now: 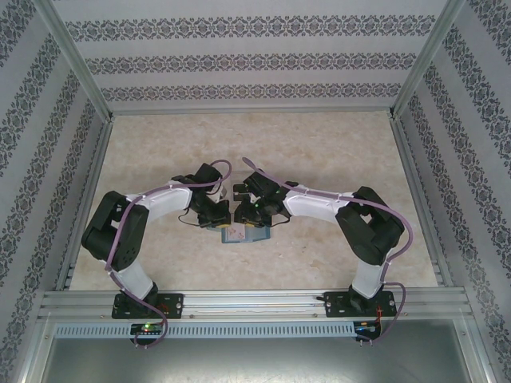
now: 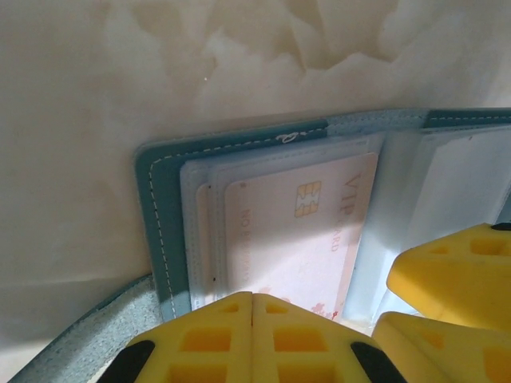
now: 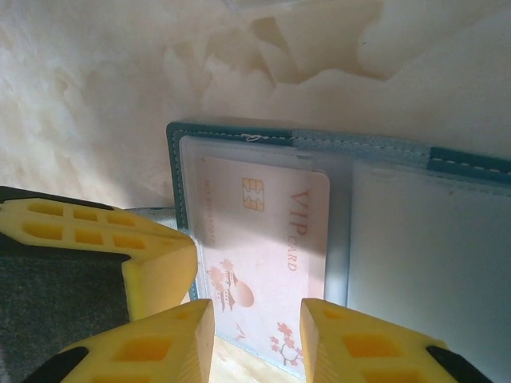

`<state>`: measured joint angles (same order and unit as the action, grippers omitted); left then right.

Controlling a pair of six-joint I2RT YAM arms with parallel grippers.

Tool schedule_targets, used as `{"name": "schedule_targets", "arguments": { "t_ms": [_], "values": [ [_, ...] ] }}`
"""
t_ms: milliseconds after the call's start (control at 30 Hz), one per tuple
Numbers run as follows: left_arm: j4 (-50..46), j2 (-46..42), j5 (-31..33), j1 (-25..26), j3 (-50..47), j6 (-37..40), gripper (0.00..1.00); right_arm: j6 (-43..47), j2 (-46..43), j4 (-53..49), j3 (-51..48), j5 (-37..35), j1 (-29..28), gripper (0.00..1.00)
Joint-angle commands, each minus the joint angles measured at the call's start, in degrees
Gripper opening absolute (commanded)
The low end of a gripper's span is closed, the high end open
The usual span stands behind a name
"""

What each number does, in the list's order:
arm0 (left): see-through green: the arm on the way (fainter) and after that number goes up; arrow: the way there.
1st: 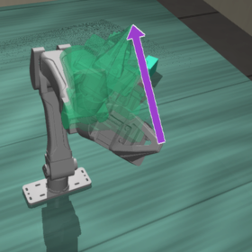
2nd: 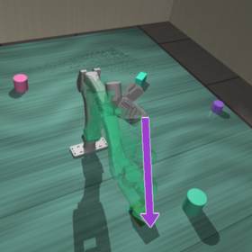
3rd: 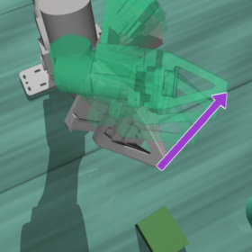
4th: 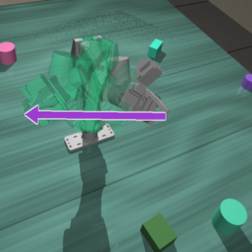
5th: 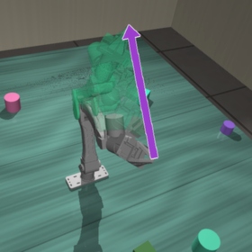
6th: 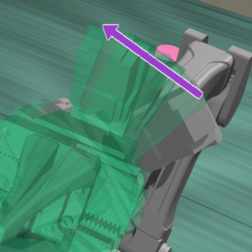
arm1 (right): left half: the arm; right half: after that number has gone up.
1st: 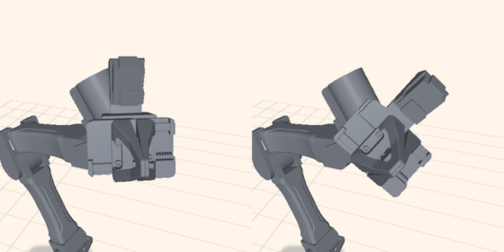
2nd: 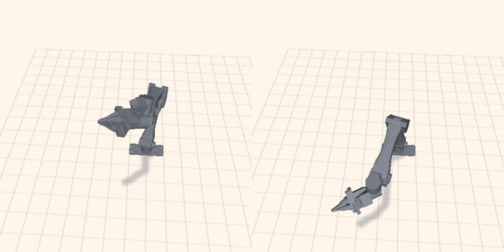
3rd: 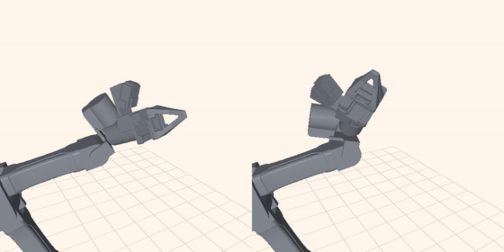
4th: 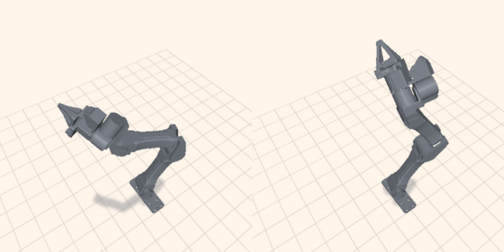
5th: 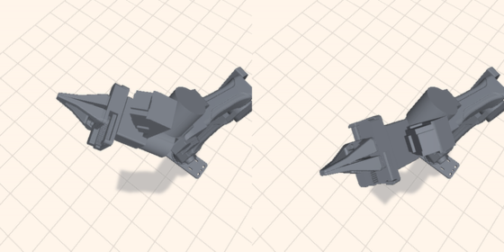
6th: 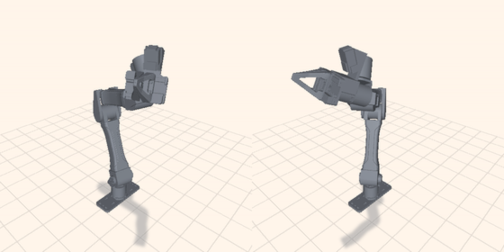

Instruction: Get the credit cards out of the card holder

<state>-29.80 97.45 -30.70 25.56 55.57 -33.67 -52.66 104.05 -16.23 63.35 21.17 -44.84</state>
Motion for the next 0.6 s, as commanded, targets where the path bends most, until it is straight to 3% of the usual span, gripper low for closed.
{"name": "schedule_targets", "arguments": {
  "t_ms": [0,567],
  "values": [
    [0.52,1.63,-0.25,0.63,-0.91,-0.06,0.05,-0.91,1.37,1.45,-0.51,1.28,0.38,0.34],
    [-1.47,2.27,2.10,0.71,-1.18,0.98,0.05,-0.56,4.54,1.95,-0.96,1.24,0.40,0.35]
  ]
}}
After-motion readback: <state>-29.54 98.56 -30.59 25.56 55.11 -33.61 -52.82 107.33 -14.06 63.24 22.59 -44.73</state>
